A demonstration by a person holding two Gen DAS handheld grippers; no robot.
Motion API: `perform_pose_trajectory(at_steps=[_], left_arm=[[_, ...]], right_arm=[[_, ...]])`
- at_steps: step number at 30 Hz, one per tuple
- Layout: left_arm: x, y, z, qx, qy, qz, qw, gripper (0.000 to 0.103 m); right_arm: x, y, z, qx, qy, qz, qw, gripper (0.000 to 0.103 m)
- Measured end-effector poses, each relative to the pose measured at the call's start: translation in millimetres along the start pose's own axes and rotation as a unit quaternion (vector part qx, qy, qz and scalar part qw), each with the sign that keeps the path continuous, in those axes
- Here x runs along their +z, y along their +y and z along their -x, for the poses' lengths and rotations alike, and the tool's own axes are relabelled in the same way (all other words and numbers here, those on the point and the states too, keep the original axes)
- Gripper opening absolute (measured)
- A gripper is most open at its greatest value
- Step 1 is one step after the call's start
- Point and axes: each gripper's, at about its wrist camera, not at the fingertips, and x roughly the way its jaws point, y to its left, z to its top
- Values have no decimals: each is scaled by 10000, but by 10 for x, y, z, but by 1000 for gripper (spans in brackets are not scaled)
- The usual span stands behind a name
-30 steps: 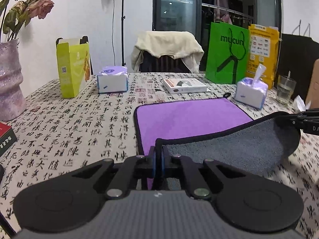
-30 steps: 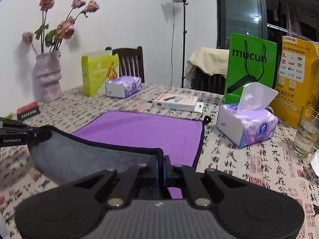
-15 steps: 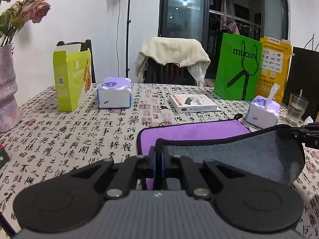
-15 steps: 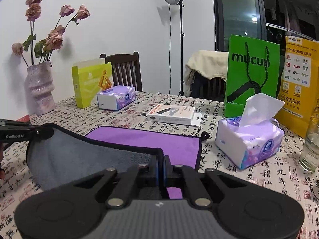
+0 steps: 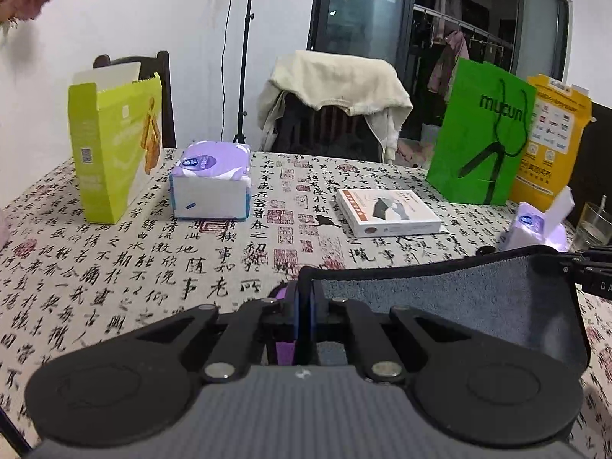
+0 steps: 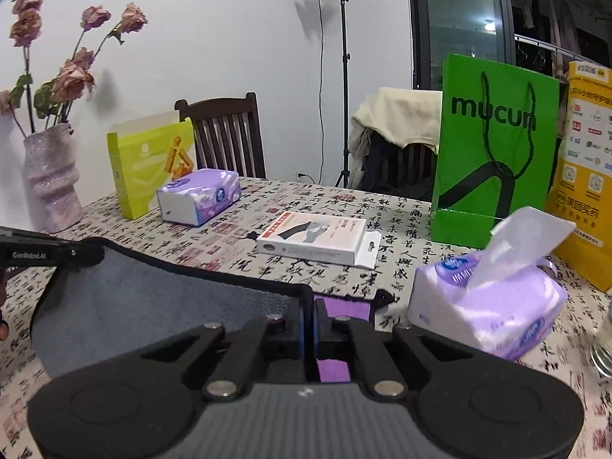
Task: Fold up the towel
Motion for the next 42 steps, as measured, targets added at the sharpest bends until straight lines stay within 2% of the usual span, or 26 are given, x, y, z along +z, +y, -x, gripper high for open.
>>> perform_pose_trajectory(at_steps=[14, 17, 18, 20, 21, 22, 23, 24, 25, 26, 27, 28, 31, 33, 36, 40, 42], left_arm=[[266, 154, -764, -70, 419, 187, 9989, 6], [234, 181, -910, 109, 494, 277, 9983, 9], [222, 192, -924, 145, 519, 281, 9982, 11], [203, 221, -937, 143, 546, 294, 9980, 17], [199, 236, -930, 163, 509, 302, 9981, 26], [203, 252, -916, 197, 479, 312, 9982, 40], [210, 269, -899, 210, 451, 341, 9982, 48], [219, 281, -869, 209, 418, 361, 9983, 58], [228, 286, -845, 224, 393, 335, 9984, 64], [244, 283, -823, 252, 372, 301, 9985, 68], [253, 280, -788, 291, 332, 259, 9987, 79], [257, 277, -757, 340, 301, 238, 9987, 89], [241, 277, -616, 579, 136, 226, 9980, 102], [219, 279, -523, 623, 97, 180, 9978, 102], [184, 250, -409, 580, 115, 56, 9982, 103], [133, 189, -236, 682, 77, -82, 9976, 103], [115, 167, -139, 675, 60, -88, 9977, 103]], right_arm=[[145, -340, -784, 53, 474, -572, 9972, 4], [118, -363, -922, -32, 606, -625, 9962, 5], [102, -366, -960, -58, 643, -636, 9959, 9], [68, -385, -1001, -111, 633, -719, 9953, 12], [53, -399, -1018, -117, 658, -758, 9949, 13], [39, -411, -1028, -120, 676, -780, 9946, 13], [30, -416, -1031, -148, 688, -783, 9944, 15], [29, -420, -1029, -166, 685, -779, 9945, 22], [33, -425, -1021, -164, 676, -787, 9945, 26], [43, -422, -1010, -162, 672, -794, 9944, 36], [56, -418, -995, -168, 655, -799, 9945, 45], [75, -407, -967, -175, 625, -787, 9948, 48], [131, -334, -887, -225, 542, -662, 9961, 69], [153, -287, -806, -139, 432, -668, 9967, 98], [176, -190, -681, -66, 343, -552, 9979, 103], [190, -1, -523, -506, 331, -136, 9981, 103], [179, 48, -431, -550, 288, -68, 9980, 103]])
